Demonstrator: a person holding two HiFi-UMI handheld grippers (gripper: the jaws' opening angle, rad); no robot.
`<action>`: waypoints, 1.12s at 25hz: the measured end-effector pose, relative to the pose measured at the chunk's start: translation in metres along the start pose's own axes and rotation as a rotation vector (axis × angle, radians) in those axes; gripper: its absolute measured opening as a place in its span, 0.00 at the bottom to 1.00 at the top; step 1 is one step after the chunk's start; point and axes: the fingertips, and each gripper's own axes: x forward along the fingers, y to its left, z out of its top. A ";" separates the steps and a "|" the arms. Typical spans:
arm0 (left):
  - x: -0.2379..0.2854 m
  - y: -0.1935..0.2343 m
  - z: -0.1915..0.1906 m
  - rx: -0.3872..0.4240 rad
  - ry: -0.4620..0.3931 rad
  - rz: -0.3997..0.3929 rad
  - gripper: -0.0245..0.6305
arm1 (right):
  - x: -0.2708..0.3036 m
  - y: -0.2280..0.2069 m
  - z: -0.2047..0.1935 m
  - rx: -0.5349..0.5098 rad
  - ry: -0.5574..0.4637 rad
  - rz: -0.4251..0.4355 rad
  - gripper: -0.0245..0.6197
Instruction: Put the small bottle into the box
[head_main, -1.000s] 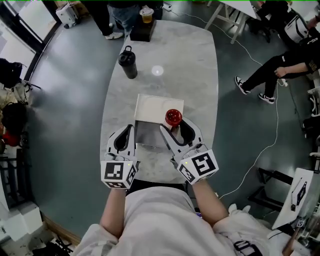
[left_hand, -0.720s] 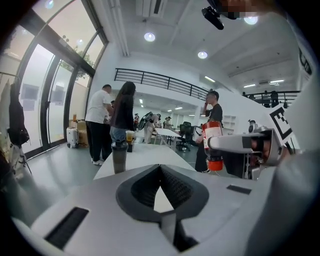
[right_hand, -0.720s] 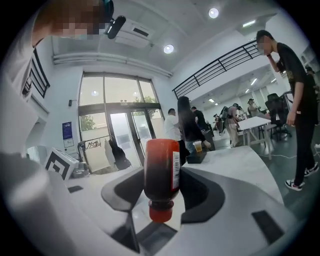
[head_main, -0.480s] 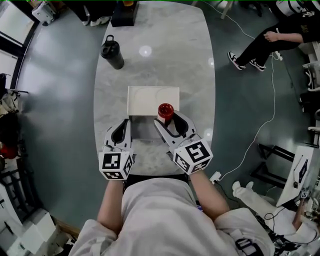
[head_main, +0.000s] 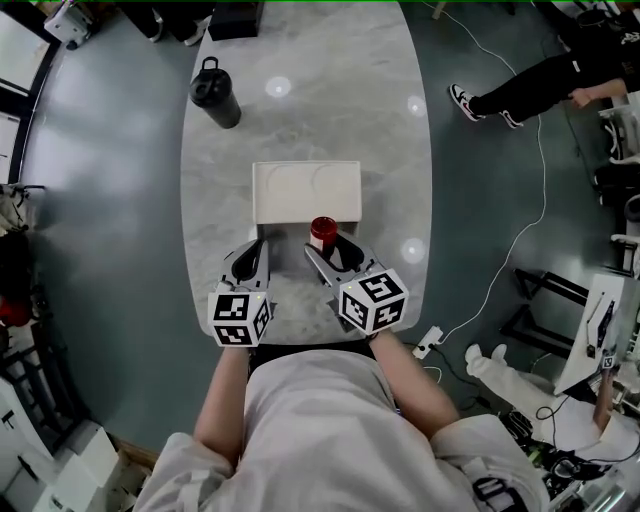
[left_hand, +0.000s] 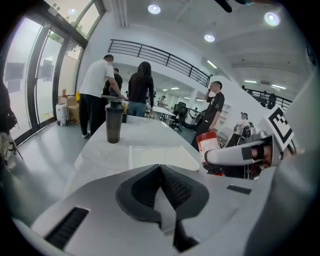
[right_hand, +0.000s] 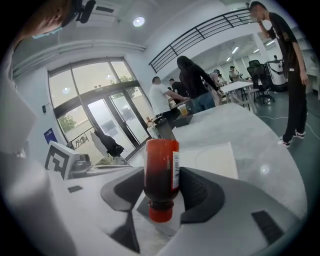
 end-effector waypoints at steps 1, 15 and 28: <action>0.001 0.002 -0.003 -0.002 0.007 -0.001 0.07 | 0.004 -0.001 -0.005 0.015 0.010 -0.004 0.39; 0.009 0.043 -0.040 -0.038 0.088 0.019 0.07 | 0.044 -0.016 -0.072 0.152 0.206 -0.102 0.39; 0.014 0.066 -0.065 -0.083 0.139 0.007 0.07 | 0.077 -0.018 -0.108 0.208 0.358 -0.207 0.39</action>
